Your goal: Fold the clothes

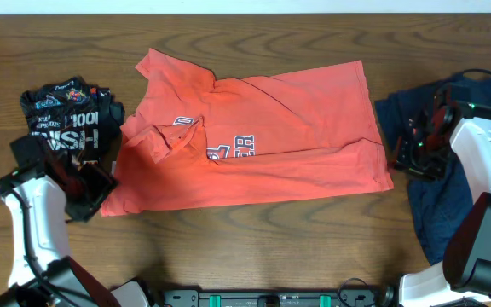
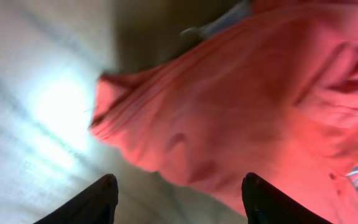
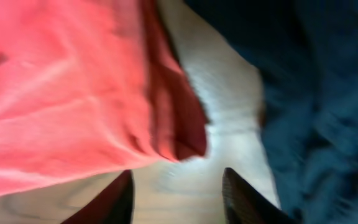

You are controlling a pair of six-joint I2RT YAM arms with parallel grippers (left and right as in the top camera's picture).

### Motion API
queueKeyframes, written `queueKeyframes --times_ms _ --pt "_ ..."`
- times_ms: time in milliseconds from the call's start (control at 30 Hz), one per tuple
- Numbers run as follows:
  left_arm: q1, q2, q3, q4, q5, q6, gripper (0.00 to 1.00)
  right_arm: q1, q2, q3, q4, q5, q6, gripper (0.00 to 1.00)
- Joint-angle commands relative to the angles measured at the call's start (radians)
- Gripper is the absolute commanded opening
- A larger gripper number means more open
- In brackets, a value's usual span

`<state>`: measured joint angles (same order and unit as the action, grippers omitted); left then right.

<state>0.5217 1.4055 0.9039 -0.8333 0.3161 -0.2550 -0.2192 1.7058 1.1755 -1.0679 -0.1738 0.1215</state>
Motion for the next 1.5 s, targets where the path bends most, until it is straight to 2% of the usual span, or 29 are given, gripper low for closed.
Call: queueKeyframes --times_ms 0,200,433,533,567,633,667,700,733,833,933,1100,1467 --pt "-0.080 -0.035 0.038 0.019 0.014 0.006 0.65 0.038 -0.021 0.007 0.006 -0.049 -0.031 0.52" --pt "-0.217 -0.013 0.018 0.034 -0.031 0.006 0.66 0.077 -0.019 -0.038 0.018 0.101 0.047 0.59" --pt "-0.285 0.062 -0.015 0.064 -0.078 0.002 0.67 0.081 -0.019 -0.185 0.188 0.090 0.058 0.60" --pt "-0.298 0.109 -0.016 0.076 -0.078 0.002 0.67 0.088 -0.019 -0.234 0.256 0.060 0.057 0.56" --pt "-0.299 0.126 -0.016 0.077 -0.078 0.002 0.67 0.090 -0.019 -0.243 0.266 0.056 0.057 0.51" --pt "-0.299 0.156 -0.016 0.075 -0.078 0.002 0.67 0.092 -0.019 -0.252 0.265 0.053 0.057 0.35" --pt "-0.299 0.169 -0.016 0.072 -0.078 0.002 0.67 0.092 -0.019 -0.253 0.254 0.053 0.057 0.19" --pt "-0.299 0.184 -0.016 0.069 -0.078 0.002 0.67 0.092 -0.019 -0.253 0.241 0.053 0.057 0.08" --pt "-0.299 0.195 -0.017 0.066 -0.078 0.002 0.67 0.091 -0.019 -0.253 0.230 0.054 0.057 0.01" --pt "-0.299 0.228 -0.017 0.056 -0.078 0.002 0.68 0.091 -0.019 -0.253 0.191 0.084 0.068 0.01" --pt "-0.299 0.248 -0.017 0.020 -0.078 0.002 0.67 0.085 -0.019 -0.253 0.134 0.214 0.180 0.01" --pt "-0.298 0.250 -0.017 -0.089 -0.090 0.002 0.67 0.074 -0.019 -0.253 0.052 0.344 0.264 0.01" --pt "-0.298 0.225 -0.016 -0.201 -0.096 -0.001 0.63 0.074 -0.024 -0.251 0.009 0.338 0.274 0.03"
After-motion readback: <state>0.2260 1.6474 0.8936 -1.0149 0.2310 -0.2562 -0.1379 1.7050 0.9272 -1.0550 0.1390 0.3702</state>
